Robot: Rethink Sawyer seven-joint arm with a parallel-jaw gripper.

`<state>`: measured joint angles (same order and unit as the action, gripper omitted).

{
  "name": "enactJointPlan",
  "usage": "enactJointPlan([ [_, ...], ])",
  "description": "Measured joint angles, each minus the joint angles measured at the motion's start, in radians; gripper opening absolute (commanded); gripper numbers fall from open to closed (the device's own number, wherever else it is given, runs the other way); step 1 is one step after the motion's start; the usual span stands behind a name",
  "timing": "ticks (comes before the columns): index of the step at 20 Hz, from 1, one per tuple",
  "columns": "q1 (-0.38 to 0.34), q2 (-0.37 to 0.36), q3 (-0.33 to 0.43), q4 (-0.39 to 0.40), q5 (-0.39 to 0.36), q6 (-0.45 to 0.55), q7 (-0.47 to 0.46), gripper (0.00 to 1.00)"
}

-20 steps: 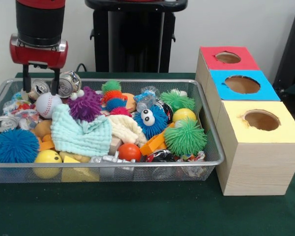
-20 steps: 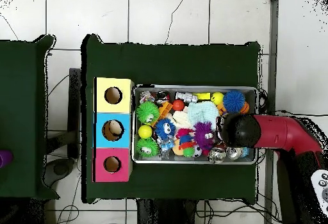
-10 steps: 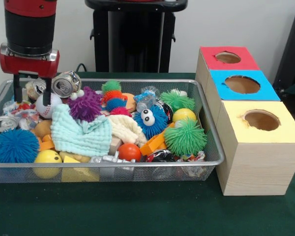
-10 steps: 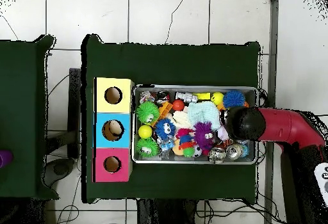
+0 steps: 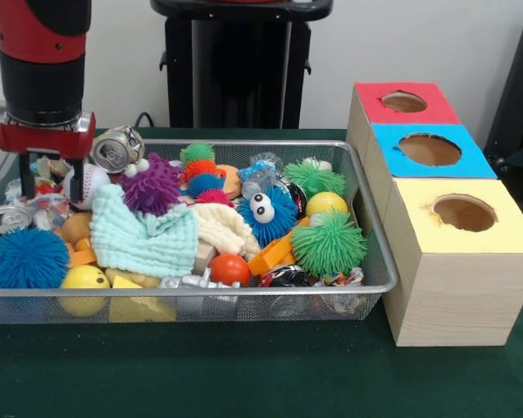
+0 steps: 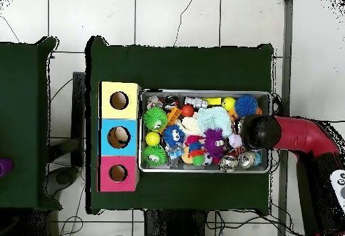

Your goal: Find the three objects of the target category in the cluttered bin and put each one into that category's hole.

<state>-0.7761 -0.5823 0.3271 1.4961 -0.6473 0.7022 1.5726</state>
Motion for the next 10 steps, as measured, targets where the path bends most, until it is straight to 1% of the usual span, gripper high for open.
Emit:
enactJointPlan([
  [6,0.000,0.009,-0.001,0.000,-0.046,0.000,0.000,1.00],
  [10,0.000,0.009,-0.009,0.000,-0.061,0.000,0.000,1.00],
])
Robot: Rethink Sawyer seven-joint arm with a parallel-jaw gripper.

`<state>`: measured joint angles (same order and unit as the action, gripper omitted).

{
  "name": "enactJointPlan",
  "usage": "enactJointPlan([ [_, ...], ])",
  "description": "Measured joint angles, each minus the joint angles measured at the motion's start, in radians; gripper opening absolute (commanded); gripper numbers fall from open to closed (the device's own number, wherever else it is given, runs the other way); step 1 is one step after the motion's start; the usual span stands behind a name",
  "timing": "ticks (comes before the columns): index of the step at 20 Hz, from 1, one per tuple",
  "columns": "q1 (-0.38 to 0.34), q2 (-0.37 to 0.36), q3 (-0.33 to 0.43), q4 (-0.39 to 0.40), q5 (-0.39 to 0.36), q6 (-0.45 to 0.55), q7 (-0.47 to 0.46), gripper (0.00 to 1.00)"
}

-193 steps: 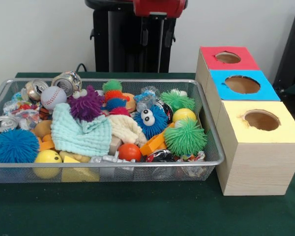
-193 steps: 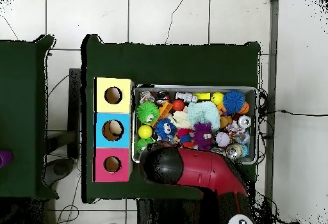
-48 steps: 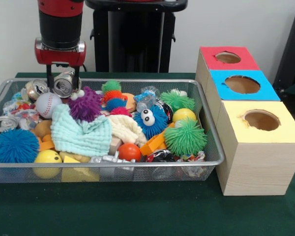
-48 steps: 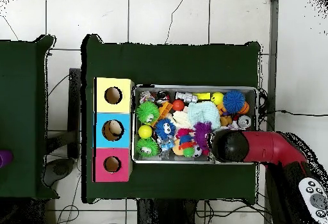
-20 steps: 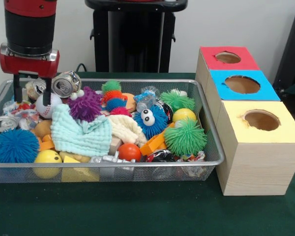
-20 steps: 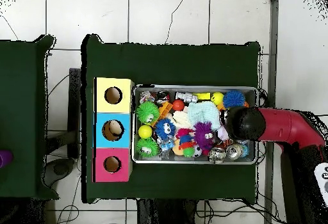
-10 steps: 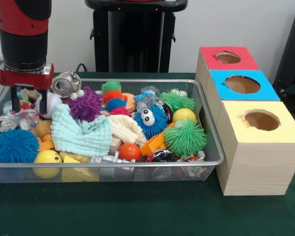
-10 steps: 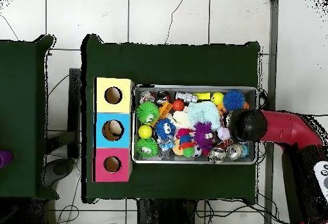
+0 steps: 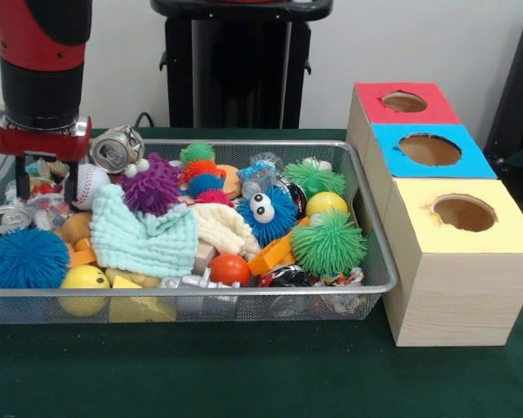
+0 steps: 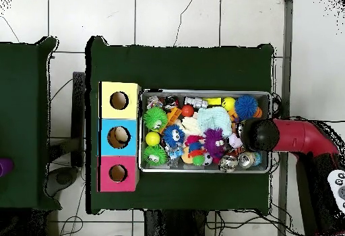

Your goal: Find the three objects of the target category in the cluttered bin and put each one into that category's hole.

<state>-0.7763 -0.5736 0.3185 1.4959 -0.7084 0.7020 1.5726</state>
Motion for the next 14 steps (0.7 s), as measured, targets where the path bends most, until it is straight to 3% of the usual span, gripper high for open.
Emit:
enactJointPlan([
  [14,-0.014,0.004,-0.043,0.001,-0.053,0.000,0.000,1.00],
])
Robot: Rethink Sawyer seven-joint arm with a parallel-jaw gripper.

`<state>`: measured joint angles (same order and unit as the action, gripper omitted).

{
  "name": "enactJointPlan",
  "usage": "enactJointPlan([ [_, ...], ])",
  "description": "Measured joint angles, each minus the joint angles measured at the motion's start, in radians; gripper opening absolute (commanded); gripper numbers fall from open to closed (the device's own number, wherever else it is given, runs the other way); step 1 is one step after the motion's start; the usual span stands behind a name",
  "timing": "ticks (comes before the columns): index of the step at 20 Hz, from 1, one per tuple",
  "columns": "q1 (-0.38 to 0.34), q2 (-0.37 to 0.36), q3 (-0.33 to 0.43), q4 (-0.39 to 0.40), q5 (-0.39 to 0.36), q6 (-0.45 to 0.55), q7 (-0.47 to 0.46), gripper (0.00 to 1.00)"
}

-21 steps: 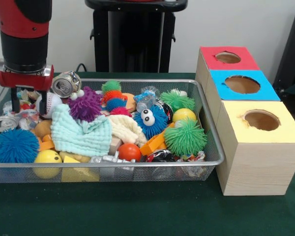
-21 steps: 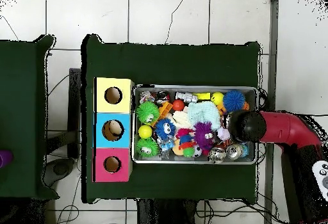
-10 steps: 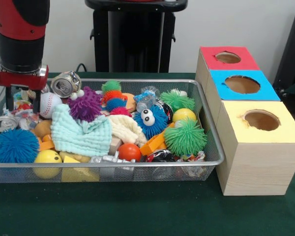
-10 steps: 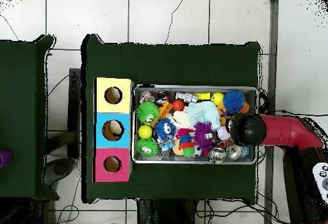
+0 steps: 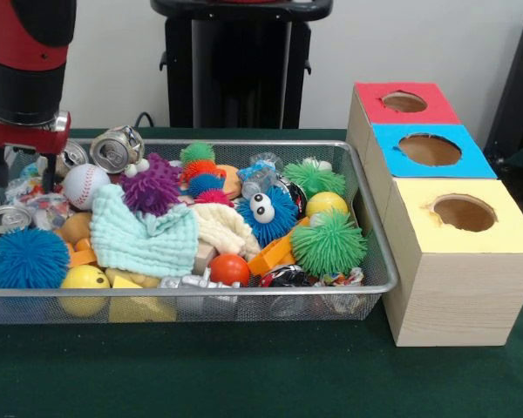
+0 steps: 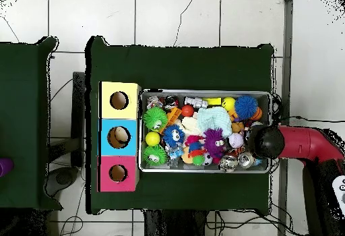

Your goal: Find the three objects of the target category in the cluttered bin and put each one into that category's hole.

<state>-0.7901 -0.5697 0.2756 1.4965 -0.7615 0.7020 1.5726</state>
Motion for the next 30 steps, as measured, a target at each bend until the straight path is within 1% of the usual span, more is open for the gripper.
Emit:
enactJointPlan([
  [5,-0.038,0.023,0.000,0.001,0.000,-0.003,0.000,1.00],
  [9,-0.084,0.061,0.007,0.010,0.001,-0.025,0.000,1.00],
  [12,-0.104,0.076,0.014,0.019,-0.003,-0.043,0.000,1.00],
  [25,-0.115,0.072,0.020,0.041,-0.006,-0.101,0.000,1.00],
  [30,-0.145,0.072,0.038,0.060,-0.006,-0.134,0.000,1.00],
])
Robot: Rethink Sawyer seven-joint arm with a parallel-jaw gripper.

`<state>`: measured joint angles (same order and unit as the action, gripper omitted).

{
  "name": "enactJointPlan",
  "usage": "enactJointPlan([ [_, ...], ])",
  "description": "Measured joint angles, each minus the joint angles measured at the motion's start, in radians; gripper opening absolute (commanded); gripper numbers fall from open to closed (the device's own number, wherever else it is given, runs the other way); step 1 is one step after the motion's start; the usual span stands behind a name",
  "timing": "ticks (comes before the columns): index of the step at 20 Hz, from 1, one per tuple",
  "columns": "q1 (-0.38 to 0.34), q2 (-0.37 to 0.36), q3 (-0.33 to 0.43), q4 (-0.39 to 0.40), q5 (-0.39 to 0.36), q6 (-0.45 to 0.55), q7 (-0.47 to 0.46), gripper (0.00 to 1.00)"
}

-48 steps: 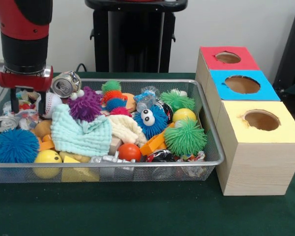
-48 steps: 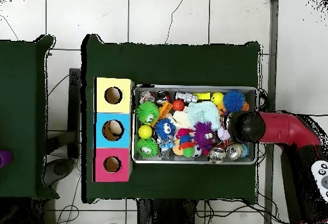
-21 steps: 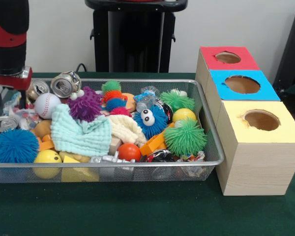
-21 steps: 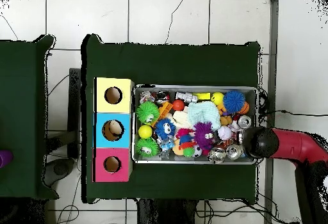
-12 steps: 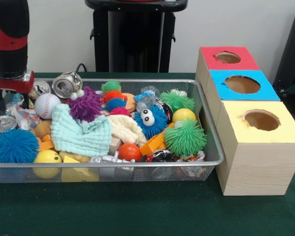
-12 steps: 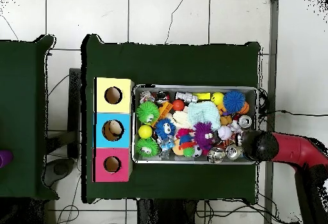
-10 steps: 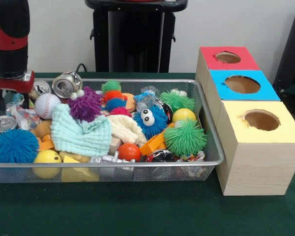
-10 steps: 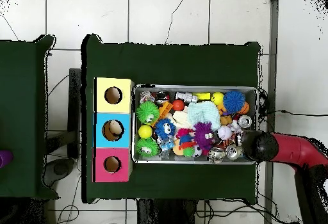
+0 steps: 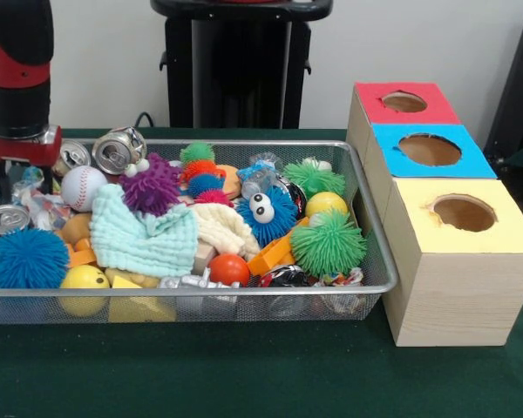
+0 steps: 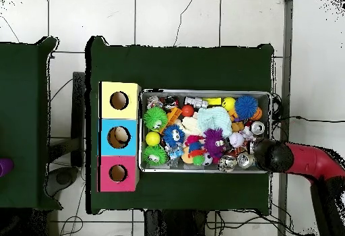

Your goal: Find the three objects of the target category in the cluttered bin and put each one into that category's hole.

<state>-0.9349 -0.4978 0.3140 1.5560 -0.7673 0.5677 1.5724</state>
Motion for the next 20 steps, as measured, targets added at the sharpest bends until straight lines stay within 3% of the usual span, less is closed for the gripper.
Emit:
enactJointPlan([
  [5,-0.065,0.006,0.054,0.028,0.000,-0.034,0.000,1.00],
  [6,-0.093,0.004,0.077,0.035,0.000,-0.043,0.000,0.00],
  [20,-0.151,0.013,0.174,0.070,-0.027,-0.089,0.000,0.00],
])
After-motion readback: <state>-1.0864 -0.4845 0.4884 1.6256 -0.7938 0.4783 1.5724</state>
